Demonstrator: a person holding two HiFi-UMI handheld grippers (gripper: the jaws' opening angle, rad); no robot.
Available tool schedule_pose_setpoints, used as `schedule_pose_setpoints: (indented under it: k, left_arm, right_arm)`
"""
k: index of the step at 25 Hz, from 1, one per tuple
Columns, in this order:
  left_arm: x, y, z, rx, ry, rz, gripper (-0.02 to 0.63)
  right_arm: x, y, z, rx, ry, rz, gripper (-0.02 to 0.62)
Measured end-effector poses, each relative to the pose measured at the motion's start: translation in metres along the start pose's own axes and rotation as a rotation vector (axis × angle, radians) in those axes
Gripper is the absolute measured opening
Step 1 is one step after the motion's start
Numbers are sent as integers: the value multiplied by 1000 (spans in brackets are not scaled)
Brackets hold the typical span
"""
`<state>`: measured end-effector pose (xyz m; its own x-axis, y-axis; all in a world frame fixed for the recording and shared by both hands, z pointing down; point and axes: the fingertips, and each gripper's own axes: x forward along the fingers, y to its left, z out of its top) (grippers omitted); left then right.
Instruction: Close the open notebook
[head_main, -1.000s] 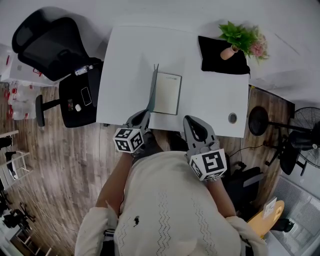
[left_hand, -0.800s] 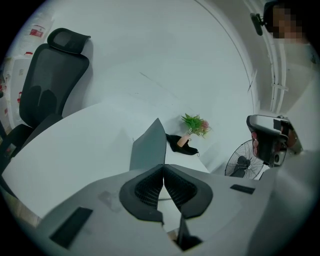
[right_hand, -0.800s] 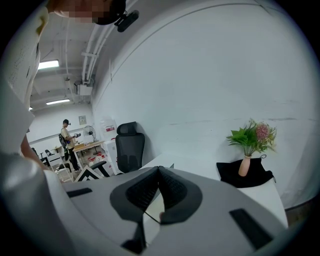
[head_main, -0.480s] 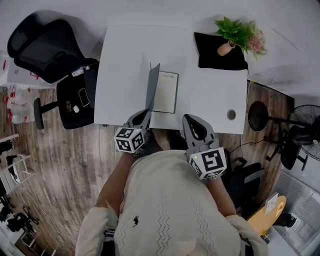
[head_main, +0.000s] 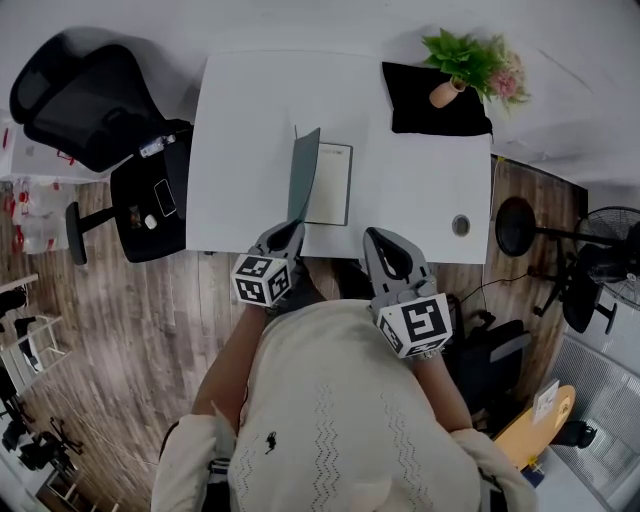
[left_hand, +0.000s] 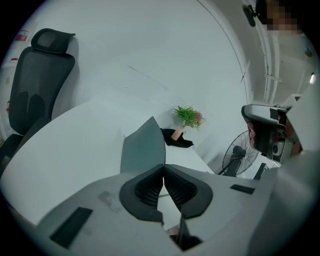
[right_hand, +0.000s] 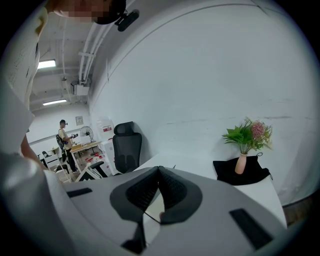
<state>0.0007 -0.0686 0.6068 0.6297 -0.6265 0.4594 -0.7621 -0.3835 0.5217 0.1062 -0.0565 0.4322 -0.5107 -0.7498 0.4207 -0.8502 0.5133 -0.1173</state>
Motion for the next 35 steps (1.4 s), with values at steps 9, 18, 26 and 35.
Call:
schedule_pose_setpoints:
  k: [9, 18, 26, 35]
  left_arm:
    - [11, -9, -6, 23, 35, -29, 17]
    - [21, -15, -14, 42, 73, -52, 17]
    - [28, -19, -20, 60, 102, -67, 18]
    - [36, -23, -27, 91, 143, -83, 18]
  right_arm:
    - [-5, -9, -3, 14, 1, -25, 2]
    - [-10, -16, -9, 26, 10, -52, 2]
    - [-13, -24, -12, 40, 13, -72, 2]
    - [-19, -33, -15, 54, 14, -99, 2]
